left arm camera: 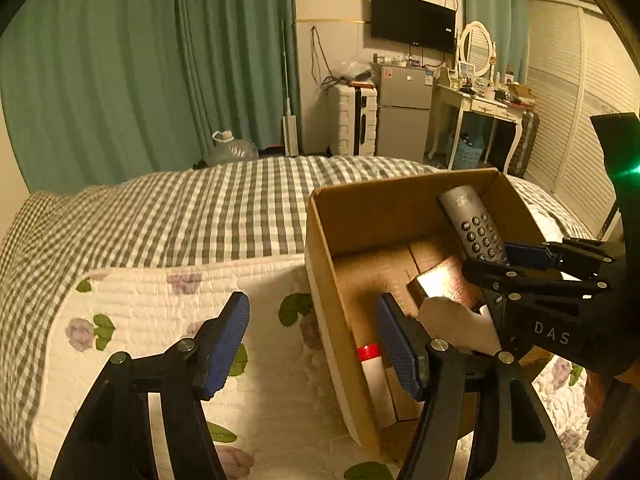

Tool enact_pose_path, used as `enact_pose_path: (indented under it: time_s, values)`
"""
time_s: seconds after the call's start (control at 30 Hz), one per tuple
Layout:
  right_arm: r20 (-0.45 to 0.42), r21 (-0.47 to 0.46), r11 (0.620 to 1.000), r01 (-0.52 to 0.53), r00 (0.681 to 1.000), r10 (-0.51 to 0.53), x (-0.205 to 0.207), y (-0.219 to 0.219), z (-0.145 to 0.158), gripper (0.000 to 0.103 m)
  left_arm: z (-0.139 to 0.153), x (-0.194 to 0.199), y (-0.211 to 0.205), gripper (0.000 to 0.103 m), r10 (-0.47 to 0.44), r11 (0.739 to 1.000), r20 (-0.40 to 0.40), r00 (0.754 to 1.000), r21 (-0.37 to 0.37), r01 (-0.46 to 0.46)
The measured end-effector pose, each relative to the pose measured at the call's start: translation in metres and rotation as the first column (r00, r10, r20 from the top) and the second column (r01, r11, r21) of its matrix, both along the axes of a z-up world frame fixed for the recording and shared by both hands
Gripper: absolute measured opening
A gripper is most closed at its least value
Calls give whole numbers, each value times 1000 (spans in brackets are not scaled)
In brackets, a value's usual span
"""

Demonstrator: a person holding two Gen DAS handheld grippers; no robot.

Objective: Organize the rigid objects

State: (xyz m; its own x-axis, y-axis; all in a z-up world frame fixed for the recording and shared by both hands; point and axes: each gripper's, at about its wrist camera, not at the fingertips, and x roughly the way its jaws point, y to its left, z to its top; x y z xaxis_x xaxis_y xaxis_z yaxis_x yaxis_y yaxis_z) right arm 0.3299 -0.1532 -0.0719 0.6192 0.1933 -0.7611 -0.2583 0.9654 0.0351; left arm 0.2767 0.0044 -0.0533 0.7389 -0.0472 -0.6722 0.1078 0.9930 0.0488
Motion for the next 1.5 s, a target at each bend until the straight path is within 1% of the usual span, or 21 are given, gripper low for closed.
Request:
enact_pose_path:
  time_s: [0.03, 0.07, 0.13, 0.2, 0.27, 0.33, 0.4, 0.5, 0.53, 0.57, 0.7, 0.77, 0.83, 0.9, 0.97, 1.07, 1.17, 1.23, 1.4, 1.43, 1.5]
  values:
    - [1, -1, 1000, 3, 1000, -3, 0, 1, -1, 45, -1, -1, 1, 68, 0, 1000, 1, 1000, -2, 0]
    - [9, -2, 1000, 7, 1000, -7, -1, 1, 0, 54, -1, -2, 0, 68, 2, 1000, 4, 1000, -1, -2]
    - [24, 5, 1000, 13, 1000, -13, -4, -1, 6, 65, 4, -6, -3, 68, 3, 1000, 17, 1000, 1, -3]
    - [41, 0, 1000, 24, 999, -24, -9, -4, 17, 65, 12, -11, -5, 68, 7, 1000, 26, 1000, -1, -7]
    - [54, -13, 1000, 27, 998, -27, -16, -7, 29, 65, 28, -20, -8, 68, 13, 1000, 40, 999, -3, -13]
    - [80, -27, 999, 41, 996, -39, -28, -14, 47, 65, 42, -28, -10, 68, 14, 1000, 57, 998, -6, -13]
    - [96, -28, 998, 49, 994, -46, -40, -19, 63, 67, 64, -42, -13, 68, 13, 1000, 87, 996, -1, -12]
    - [141, -29, 997, 65, 988, -60, -66, -30, 97, 69, 95, -63, -17, 69, 13, 1000, 134, 991, -5, -13]
    - [161, -26, 997, 71, 985, -66, -79, -35, 111, 70, 106, -71, -18, 72, 14, 1000, 146, 989, -11, -13]
    - [171, -24, 997, 74, 983, -69, -86, -37, 120, 73, 117, -81, -19, 73, 15, 1000, 164, 986, -18, -12]
    - [232, -20, 997, 79, 970, -72, -129, -46, 161, 75, 148, -117, -25, 73, 15, 1000, 217, 976, -23, -10]
    - [265, -23, 996, 87, 961, -78, -155, -51, 179, 79, 161, -136, -28, 73, 14, 1000, 241, 971, -24, -8]
    - [286, -15, 996, 88, 955, -80, -173, -55, 190, 84, 169, -153, -29, 74, 17, 999, 266, 964, -32, -8]
    - [311, -10, 996, 91, 947, -84, -195, -59, 199, 90, 177, -170, -31, 77, 35, 999, 291, 956, -29, -27]
    - [332, -28, 994, 109, 938, -94, -213, -59, 204, 94, 182, -187, -30, 77, 68, 997, 313, 947, -54, -54]
    - [356, -5, 992, 122, 928, -112, -234, -64, 204, 100, 183, -204, -29, 77, 92, 995, 334, 938, -77, -70]
    - [387, 30, 992, 121, 914, -123, -249, -69, 198, 103, 175, -218, -36, 77, 102, 995, 369, 924, -42, -93]
    - [415, 61, 994, 95, 903, -112, -258, -71, 189, 103, 165, -225, -36, 77, 110, 994, 391, 914, -48, -99]
    - [461, 84, 992, 92, 879, -121, -263, -76, 156, 103, 119, -233, -30, 77, 141, 990, 383, 913, -72, -122]
    - [476, 80, 993, 85, 872, -113, -263, -75, 144, 103, 112, -234, -31, 77, 139, 990, 380, 914, -65, -124]
    - [480, 54, 995, 87, 871, -102, -261, -73, 126, 103, 94, -228, -33, 77, 131, 991, 364, 922, -27, -130]
